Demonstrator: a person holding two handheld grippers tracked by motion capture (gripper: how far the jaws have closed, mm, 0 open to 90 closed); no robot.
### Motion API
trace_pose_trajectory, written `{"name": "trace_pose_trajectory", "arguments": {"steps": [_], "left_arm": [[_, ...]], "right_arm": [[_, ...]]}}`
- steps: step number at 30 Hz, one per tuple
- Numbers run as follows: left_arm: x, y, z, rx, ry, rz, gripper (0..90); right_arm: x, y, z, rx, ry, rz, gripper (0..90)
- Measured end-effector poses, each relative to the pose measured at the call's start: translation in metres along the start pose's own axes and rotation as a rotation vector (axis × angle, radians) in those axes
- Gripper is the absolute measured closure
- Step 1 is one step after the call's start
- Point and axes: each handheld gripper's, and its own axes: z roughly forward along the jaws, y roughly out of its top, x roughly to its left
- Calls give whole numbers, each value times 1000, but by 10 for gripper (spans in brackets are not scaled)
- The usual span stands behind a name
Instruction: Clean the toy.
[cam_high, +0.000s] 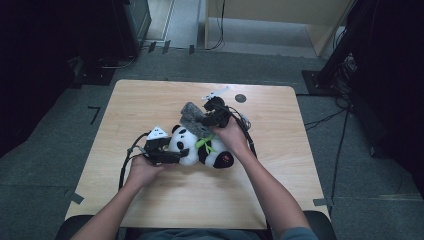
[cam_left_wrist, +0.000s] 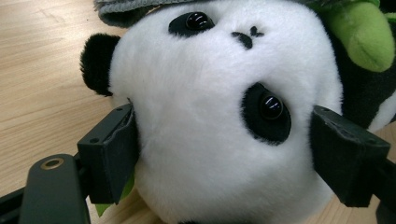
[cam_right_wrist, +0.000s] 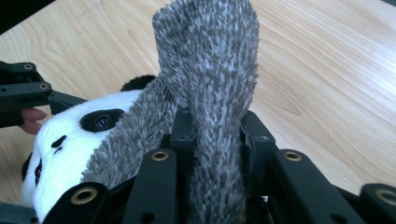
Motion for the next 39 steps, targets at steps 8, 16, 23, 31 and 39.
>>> {"name": "trace_pose_trajectory", "arguments": {"steps": [8, 16, 23, 31, 39], "left_arm": [[-1, 0, 1, 8, -1, 17, 165], [-1, 0, 2, 13, -2, 7, 165], [-1, 1, 2, 20, -2, -5, 169], [0, 2, 3, 23, -1, -17, 169], [0, 2, 3, 21, -4, -23, 169]], "right_arm": [[1, -3, -12, 2, -40, -40, 705], [-8, -8, -24, -21, -50, -14, 719], [-18, -14, -41, -42, -50, 25, 738], [-31, -26, -54, -33, -103, 67, 744], [-31, -27, -56, -16, -158, 30, 746]]}}
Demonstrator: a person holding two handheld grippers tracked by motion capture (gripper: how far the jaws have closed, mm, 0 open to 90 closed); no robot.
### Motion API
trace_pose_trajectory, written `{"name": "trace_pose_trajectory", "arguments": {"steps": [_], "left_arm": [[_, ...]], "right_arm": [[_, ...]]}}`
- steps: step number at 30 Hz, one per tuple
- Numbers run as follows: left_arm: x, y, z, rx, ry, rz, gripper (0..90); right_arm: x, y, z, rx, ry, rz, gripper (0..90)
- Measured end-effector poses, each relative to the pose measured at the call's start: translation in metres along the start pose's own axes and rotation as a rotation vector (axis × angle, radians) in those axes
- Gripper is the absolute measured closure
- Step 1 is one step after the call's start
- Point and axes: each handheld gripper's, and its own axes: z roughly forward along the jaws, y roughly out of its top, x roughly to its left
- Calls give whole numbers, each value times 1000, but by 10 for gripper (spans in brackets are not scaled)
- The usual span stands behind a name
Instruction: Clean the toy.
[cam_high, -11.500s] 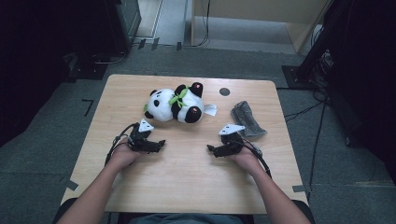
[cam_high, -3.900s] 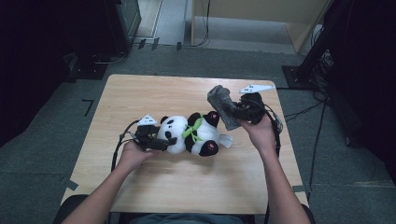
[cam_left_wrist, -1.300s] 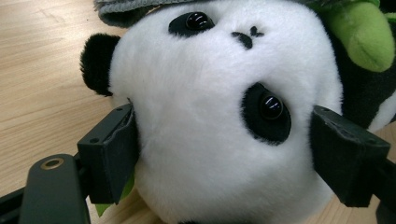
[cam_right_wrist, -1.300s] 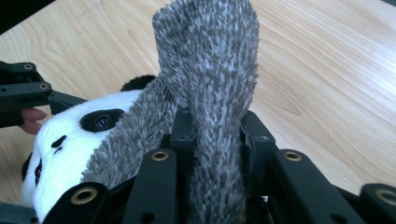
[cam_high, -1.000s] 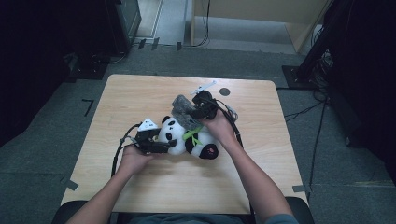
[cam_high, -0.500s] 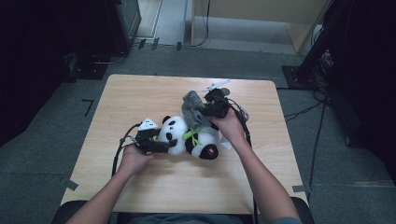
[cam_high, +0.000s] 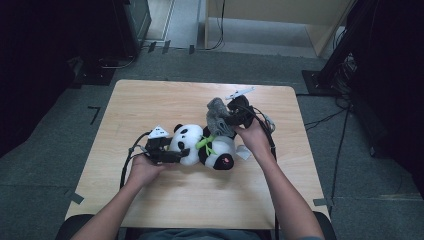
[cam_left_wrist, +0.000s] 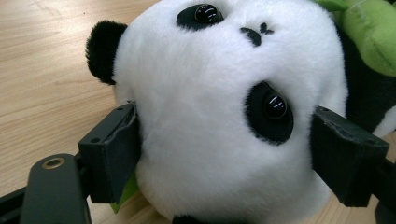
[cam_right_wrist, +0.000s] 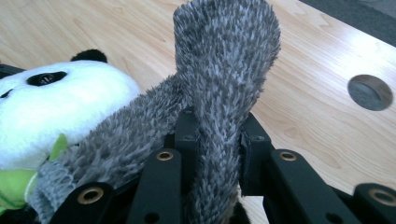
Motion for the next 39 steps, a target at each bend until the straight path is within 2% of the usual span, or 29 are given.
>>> {"name": "trace_pose_trajectory", "arguments": {"steps": [7, 11, 14, 17, 25, 28, 34, 39], "left_arm": [[0, 0, 0, -2, -4, 3, 169], [1, -1, 0, -9, -8, 8, 168], [1, -1, 0, -11, -6, 7, 168], [1, -1, 0, -10, -5, 13, 168], [0, -2, 0, -22, -1, 8, 168], [0, -2, -1, -17, -2, 15, 167], [-1, -3, -1, -23, 5, 24, 167], [-2, -4, -1, -26, 7, 21, 167]], "right_arm": [[-13, -2, -12, -20, -18, 37, 753], [-13, 2, -23, -73, 20, 71, 759], [-4, 10, -34, -115, 60, 72, 760], [7, 17, -39, -148, 101, 47, 760], [42, 37, -41, -186, 218, -20, 759], [55, 42, -37, -192, 270, -38, 759], [76, 43, -12, -154, 354, -55, 758], [81, 39, 15, -119, 350, -55, 758]]}}
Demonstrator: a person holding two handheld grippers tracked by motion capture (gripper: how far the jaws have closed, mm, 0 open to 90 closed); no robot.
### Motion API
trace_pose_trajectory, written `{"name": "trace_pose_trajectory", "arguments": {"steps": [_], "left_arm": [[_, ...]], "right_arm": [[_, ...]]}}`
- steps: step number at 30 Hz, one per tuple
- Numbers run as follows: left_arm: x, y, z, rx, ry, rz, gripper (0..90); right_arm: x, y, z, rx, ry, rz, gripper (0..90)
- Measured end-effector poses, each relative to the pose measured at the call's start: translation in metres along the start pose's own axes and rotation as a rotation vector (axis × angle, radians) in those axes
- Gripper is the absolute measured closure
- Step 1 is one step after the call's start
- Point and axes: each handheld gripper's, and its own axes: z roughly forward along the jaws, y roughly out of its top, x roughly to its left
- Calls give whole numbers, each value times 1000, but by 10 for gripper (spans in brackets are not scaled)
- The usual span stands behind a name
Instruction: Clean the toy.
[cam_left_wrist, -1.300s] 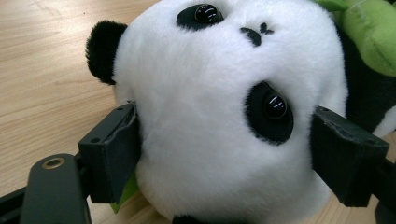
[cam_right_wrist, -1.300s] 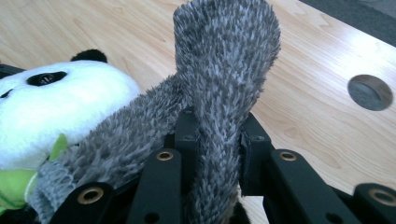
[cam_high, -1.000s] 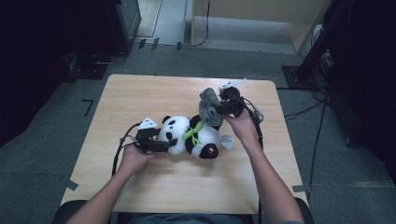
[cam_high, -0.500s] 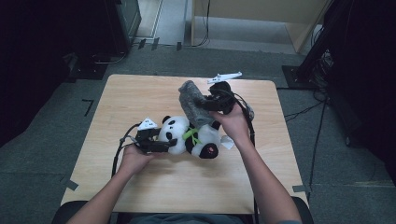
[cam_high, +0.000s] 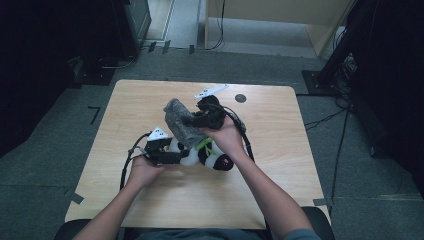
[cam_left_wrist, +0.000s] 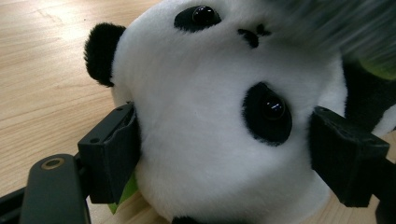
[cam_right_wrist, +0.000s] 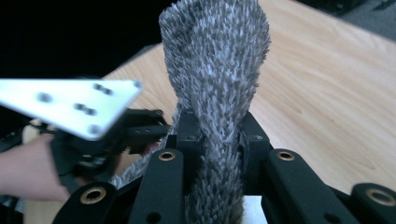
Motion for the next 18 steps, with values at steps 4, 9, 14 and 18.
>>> {"name": "trace_pose_trajectory", "arguments": {"steps": [4, 9, 14, 18], "left_arm": [[0, 0, 0, 8, 0, -1, 167], [0, 1, 1, 14, 2, -10, 168], [0, 4, 2, 34, 5, -26, 184], [0, 5, 2, 38, 8, -26, 193]], "right_arm": [[-8, -7, 21, 50, -31, 6, 756], [-16, -14, 29, 90, -71, -16, 743], [-27, -17, 24, 98, -133, -10, 736], [-41, -21, 18, 143, -233, -8, 747]]}}
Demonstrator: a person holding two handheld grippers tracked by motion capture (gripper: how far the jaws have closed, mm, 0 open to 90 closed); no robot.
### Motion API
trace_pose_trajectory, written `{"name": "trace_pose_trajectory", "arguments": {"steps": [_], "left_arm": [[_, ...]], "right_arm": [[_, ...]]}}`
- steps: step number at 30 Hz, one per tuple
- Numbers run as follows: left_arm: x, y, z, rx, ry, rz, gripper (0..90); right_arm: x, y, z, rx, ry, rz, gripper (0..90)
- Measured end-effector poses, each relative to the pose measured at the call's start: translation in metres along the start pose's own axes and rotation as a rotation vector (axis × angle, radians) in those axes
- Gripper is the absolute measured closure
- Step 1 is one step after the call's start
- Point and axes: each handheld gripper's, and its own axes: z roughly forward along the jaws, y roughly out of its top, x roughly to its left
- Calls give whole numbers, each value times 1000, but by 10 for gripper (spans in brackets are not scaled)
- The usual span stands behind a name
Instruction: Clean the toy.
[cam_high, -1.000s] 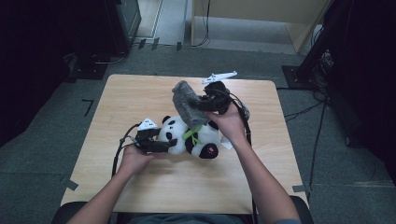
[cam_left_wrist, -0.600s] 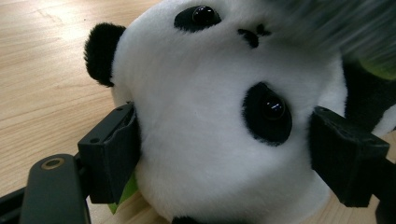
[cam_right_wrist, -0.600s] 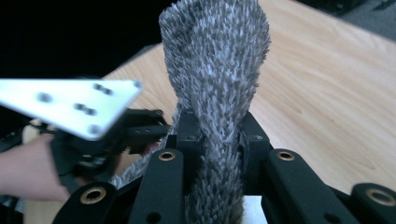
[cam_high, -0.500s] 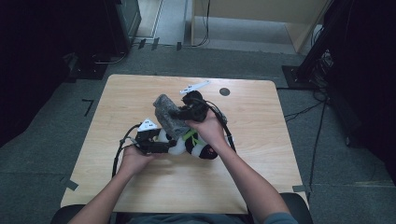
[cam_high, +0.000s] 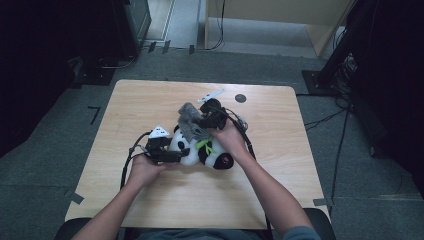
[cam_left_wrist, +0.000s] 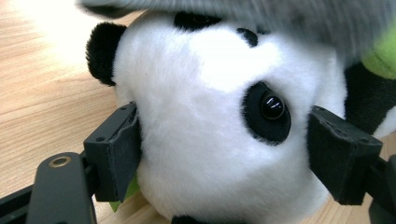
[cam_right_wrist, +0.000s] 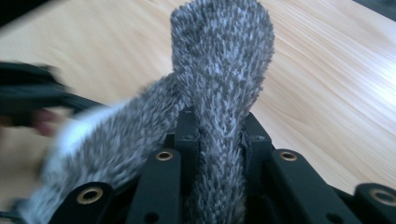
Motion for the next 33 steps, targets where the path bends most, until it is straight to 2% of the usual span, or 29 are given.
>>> {"name": "trace_pose_trajectory", "arguments": {"steps": [1, 3, 4, 7, 12, 14, 17, 25, 29, 33], "left_arm": [[0, 0, 0, 1, 0, 3, 193], [-1, 1, 1, -1, 2, 3, 193], [-1, 1, 1, -1, 3, 4, 193], [-1, 1, 1, 1, -1, 1, 193], [0, 1, 1, 4, -4, 0, 194], [0, 1, 1, 5, -5, 0, 193], [1, 1, 1, 3, -6, 0, 192], [3, 1, 2, -11, -11, 10, 174], [4, 0, 3, -25, -5, 23, 152], [4, 0, 4, -35, -2, 33, 133]], "right_arm": [[-5, -2, -1, 13, -9, 5, 747], [-13, -7, -3, 4, 16, 39, 747], [-15, -8, -4, 3, 16, 41, 746], [-16, -8, -8, 4, -1, 21, 744], [-20, -9, -17, -6, -27, 19, 745], [-25, -10, -23, -14, -29, 32, 747], [-34, -15, -32, -26, -20, 79, 751], [-53, -28, -49, -32, -68, 108, 754], [-54, -28, -59, -55, -83, 122, 757], [-47, -23, -71, -101, -59, 117, 761]]}}
